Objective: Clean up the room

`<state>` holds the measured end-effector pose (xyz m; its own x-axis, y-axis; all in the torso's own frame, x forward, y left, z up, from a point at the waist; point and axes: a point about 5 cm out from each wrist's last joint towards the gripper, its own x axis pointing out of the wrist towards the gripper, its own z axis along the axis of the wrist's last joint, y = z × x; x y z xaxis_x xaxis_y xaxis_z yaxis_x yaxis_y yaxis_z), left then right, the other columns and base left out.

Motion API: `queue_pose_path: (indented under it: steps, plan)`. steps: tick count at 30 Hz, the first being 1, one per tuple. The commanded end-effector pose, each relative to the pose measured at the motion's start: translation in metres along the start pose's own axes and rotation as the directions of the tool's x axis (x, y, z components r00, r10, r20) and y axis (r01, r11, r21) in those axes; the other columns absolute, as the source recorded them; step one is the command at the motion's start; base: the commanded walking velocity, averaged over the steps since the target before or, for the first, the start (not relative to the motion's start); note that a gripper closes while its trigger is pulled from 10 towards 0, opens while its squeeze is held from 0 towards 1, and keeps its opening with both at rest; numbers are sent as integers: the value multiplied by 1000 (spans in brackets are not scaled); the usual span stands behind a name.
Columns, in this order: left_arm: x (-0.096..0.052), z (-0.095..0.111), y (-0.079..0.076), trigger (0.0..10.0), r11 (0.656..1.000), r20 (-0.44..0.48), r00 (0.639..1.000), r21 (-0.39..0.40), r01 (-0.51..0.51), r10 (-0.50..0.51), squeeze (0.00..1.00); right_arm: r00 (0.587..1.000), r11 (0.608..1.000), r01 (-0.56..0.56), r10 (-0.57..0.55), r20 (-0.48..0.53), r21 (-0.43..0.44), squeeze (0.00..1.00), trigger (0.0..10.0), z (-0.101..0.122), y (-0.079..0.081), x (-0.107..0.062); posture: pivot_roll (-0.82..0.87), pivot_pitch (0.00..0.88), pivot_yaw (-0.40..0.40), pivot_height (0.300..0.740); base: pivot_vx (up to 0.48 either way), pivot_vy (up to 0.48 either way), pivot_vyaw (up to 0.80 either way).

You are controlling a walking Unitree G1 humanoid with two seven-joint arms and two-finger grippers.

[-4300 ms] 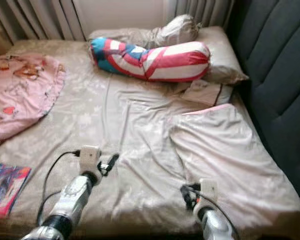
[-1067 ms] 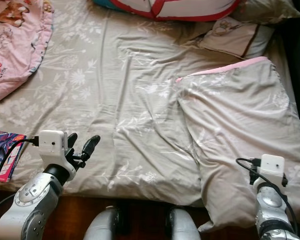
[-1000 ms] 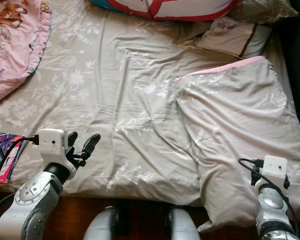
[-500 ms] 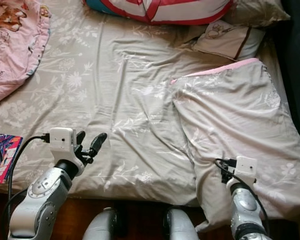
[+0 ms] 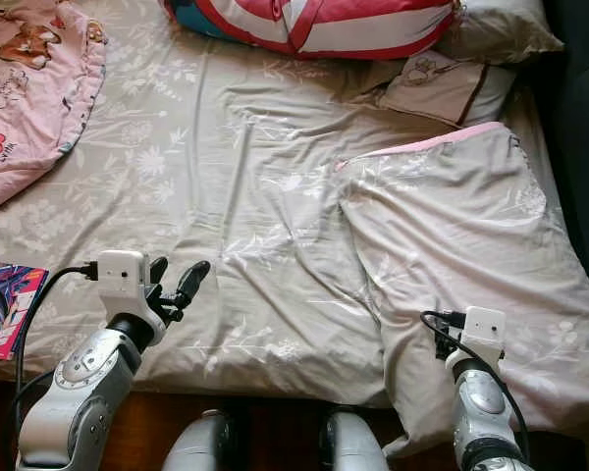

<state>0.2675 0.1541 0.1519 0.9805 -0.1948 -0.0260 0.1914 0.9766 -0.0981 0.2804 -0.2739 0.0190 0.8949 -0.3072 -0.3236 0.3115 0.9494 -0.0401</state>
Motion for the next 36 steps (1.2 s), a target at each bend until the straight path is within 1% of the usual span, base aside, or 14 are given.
queue_pose_path:
  steps: [1,5,6,7,8,9,18,22,26,29,31,33,34,36]
  plan:
    - [-4,-8,5,10000,1000,-28,999,2,-21,21,0,999,1000,12,-11,-42,5,0,10000,-14,-5,-7,77,322,32,740,0,0,0]
    - [-4,-8,5,10000,1000,-28,999,2,-21,21,0,999,1000,12,-11,-42,5,0,10000,-14,-5,-7,77,322,32,740,0,0,0]
    - [-1,-12,6,10000,1000,-26,999,1,-20,20,0,1000,999,-14,14,-19,30,0,10000,-13,1,-7,73,304,30,740,0,0,0]
    - [20,-40,17,10000,998,-72,996,-2,-59,59,0,993,991,-115,112,39,75,0,10000,-9,32,-7,-41,0,-3,740,0,0,0]
    - [38,-70,26,10000,996,-124,988,11,-94,95,0,970,965,-233,221,104,123,0,10000,-4,68,-10,-39,0,-1,740,0,0,0]
    - [40,-74,27,10000,995,-129,987,22,-96,98,0,964,958,-255,241,113,129,0,10000,-3,74,-11,-37,0,-1,740,0,0,0]
    - [42,-64,30,10000,994,-92,992,63,-87,92,0,962,953,-269,260,82,137,0,10000,-11,81,-15,-26,0,7,740,0,0,0]
    - [45,-83,39,10000,993,-117,988,73,-96,104,0,961,950,-275,266,81,148,0,10000,-12,82,-15,-29,0,8,740,0,0,0]
    - [30,-116,54,10000,984,-247,952,66,-167,178,0,953,946,-299,302,-6,125,0,10000,-26,84,-19,-41,0,6,740,0,0,0]
    - [13,-139,64,10000,973,-356,905,81,-217,231,0,949,948,-298,307,-74,111,0,10000,-39,81,-23,-35,0,-7,740,0,0,0]
    - [9,-143,66,10000,970,-377,894,82,-228,242,0,948,948,-298,307,-86,109,0,10000,-40,80,-24,-35,0,-9,740,0,0,0]
    - [-9,-164,71,10000,958,-475,835,76,-278,280,0,916,933,-352,360,-176,74,0,10000,-56,84,-31,-45,0,-16,740,0,0,0]
    - [-9,-164,71,10000,958,-475,835,76,-278,280,0,916,933,-352,360,-176,74,0,10000,-56,84,-31,-45,0,-16,740,0,0,0]
    - [-20,-177,69,10000,951,-529,797,75,-299,292,0,876,907,-421,408,-258,4,0,10000,-68,90,-38,-46,0,-21,740,0,0,0]
